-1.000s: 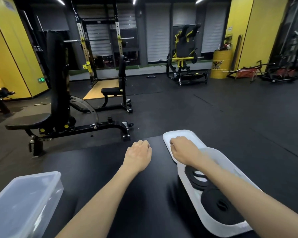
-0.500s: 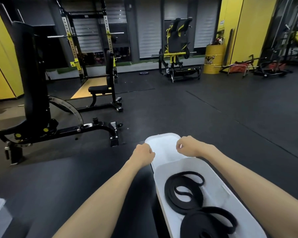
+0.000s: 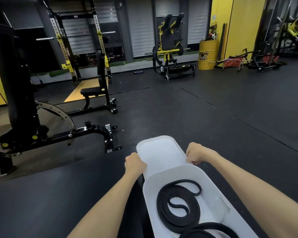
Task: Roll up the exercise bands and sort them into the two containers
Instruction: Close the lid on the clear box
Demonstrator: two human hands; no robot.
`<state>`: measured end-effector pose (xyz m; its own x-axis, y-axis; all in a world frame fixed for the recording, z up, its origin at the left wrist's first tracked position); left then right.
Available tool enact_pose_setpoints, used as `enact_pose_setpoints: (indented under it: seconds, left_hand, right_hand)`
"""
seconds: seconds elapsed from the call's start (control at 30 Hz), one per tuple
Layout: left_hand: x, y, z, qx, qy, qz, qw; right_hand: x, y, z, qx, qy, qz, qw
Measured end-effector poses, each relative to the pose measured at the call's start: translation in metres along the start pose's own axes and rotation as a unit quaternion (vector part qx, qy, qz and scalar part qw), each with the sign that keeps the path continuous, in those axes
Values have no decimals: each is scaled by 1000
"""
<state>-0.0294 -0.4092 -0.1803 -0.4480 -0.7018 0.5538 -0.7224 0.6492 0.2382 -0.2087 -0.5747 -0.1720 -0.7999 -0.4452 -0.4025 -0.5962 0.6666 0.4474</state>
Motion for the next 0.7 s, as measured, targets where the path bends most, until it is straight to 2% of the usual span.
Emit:
enact_pose_setpoints:
  seconds: [0.13, 0.3, 0.47, 0.7]
  left_hand:
    - [-9, -2, 1, 6, 45, -24, 999]
    - [-15, 6, -6, 11, 161, -53, 985]
    - [-12, 15, -18, -18, 265, 9, 964]
    - [3, 49, -48, 24, 307, 115, 944]
  right_hand:
    - [3, -1, 4, 25, -24, 1, 999]
    - [-1, 9, 1, 77, -73, -8, 994]
    - [-4, 26, -13, 108, -122, -43, 986]
    - [-9, 72, -35, 176, -178, -98, 963]
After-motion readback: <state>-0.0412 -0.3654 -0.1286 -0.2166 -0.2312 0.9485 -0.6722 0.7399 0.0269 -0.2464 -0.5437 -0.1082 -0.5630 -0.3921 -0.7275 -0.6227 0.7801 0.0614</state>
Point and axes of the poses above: each hand's wrist, its own y-axis away from the middle knuckle, its own z-axis out of the palm, x = y × z, the point moved 4 cm from there along -y, towards the middle knuckle, and after that the axes turned 7 degrees about -x, right-handed, at the moved point
